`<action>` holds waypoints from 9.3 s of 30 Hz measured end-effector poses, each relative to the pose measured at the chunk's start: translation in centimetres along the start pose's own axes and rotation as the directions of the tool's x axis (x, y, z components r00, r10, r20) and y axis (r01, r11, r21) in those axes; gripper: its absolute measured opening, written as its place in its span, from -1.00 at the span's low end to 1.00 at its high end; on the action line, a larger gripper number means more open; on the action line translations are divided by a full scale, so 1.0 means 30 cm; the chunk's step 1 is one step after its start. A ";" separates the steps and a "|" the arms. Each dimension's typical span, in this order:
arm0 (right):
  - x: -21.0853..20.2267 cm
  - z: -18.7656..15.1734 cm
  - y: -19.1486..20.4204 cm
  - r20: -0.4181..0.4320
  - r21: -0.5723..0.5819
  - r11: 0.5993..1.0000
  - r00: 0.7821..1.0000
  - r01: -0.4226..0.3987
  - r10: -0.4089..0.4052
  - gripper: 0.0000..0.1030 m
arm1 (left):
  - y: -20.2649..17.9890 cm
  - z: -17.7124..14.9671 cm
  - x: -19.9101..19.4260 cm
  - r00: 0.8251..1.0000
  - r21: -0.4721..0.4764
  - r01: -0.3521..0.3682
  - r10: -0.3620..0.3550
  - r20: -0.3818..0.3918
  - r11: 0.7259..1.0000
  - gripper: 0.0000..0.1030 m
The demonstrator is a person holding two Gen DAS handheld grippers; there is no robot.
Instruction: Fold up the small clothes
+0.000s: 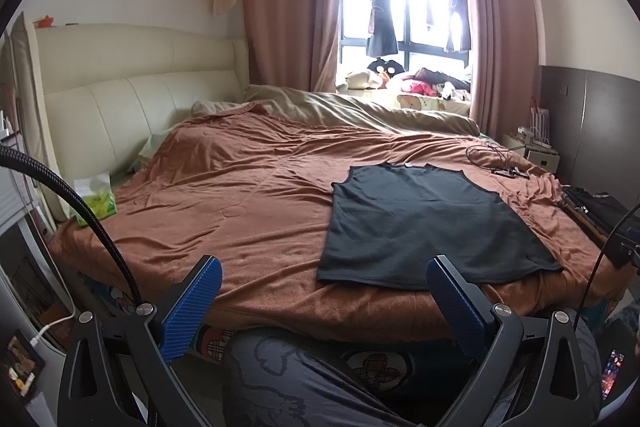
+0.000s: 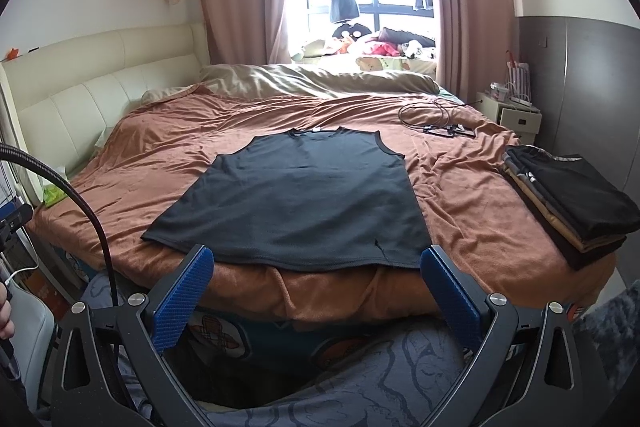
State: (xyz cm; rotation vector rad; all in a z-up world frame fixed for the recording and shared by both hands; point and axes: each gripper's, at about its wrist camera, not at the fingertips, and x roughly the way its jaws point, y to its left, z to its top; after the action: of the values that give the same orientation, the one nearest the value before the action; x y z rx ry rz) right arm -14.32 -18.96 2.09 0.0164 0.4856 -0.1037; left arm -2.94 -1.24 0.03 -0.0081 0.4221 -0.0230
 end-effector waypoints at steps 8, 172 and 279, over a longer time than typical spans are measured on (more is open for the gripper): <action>0.006 -0.001 -0.003 0.003 0.002 1.000 1.000 0.001 -0.001 1.00 | -0.002 0.004 0.006 1.000 0.005 0.009 -0.009 0.003 1.000 0.99; -0.064 -0.134 -0.351 -0.054 0.296 0.955 0.999 0.011 0.006 -0.95 | 0.158 -0.117 0.184 0.976 -0.184 0.063 -0.099 -0.192 0.981 -0.91; 1.530 0.553 -0.442 -0.512 -0.069 0.996 0.854 0.064 -0.091 0.39 | 0.005 0.303 1.618 0.833 0.133 0.123 -0.029 -0.553 0.983 0.34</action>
State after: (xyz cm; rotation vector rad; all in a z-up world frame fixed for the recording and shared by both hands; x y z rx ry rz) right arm 32.38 -37.20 -4.53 -0.0254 1.0294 -0.1679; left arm 45.05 -2.24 -11.54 0.1486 1.0001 -0.1423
